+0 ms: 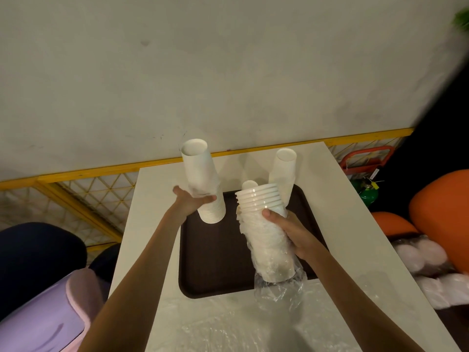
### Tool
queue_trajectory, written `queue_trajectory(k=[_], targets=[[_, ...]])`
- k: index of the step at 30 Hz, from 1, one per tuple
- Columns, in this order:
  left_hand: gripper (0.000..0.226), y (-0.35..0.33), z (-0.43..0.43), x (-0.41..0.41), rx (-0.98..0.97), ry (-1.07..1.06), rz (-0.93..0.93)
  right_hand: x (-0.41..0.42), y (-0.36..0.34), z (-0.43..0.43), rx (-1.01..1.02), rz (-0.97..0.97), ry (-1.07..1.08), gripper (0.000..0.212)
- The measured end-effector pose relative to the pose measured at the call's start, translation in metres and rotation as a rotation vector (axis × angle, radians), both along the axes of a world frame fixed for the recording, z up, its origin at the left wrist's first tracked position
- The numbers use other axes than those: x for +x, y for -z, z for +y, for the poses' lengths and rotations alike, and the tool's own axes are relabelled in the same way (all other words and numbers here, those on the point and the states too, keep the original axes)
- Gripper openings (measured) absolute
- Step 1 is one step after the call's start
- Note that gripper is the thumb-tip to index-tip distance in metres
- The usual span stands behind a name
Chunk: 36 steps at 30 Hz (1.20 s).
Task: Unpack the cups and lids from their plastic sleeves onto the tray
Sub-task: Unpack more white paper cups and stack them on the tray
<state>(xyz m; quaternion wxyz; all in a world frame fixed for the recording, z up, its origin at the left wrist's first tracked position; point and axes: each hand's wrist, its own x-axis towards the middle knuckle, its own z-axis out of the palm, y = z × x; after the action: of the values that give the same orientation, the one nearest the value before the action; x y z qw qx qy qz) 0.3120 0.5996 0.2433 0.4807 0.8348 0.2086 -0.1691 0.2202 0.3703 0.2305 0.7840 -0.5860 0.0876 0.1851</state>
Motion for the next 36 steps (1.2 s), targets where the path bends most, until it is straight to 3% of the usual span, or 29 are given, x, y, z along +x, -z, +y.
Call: queue_trajectory(k=[4,12,17,20,23,34,36], targets=[[0.067,0.013,-0.001,-0.024,0.008,0.196,0.203,-0.002,0.001,0.004,-0.020,0.001,-0.021,0.061],[0.039,-0.035,-0.040,-0.030,-0.401,0.351,0.010,-0.008,-0.004,0.005,-0.053,-0.019,-0.053,0.062],[0.058,-0.061,-0.060,-0.033,-0.203,0.651,-0.003,-0.012,-0.009,0.003,-0.057,-0.048,-0.081,0.063],[0.063,-0.065,-0.065,-0.032,-0.030,0.743,0.000,-0.013,-0.008,0.002,-0.063,-0.053,-0.096,0.069],[0.079,-0.065,-0.065,-0.035,0.017,0.806,0.030,-0.015,-0.006,0.002,-0.087,-0.078,-0.135,0.071],[0.079,-0.068,-0.067,-0.038,0.011,0.704,0.013,-0.018,-0.009,0.001,-0.096,-0.102,-0.192,0.077],[0.078,-0.068,-0.069,-0.037,0.022,0.701,0.020,-0.019,-0.009,-0.001,-0.100,-0.097,-0.189,0.070]])
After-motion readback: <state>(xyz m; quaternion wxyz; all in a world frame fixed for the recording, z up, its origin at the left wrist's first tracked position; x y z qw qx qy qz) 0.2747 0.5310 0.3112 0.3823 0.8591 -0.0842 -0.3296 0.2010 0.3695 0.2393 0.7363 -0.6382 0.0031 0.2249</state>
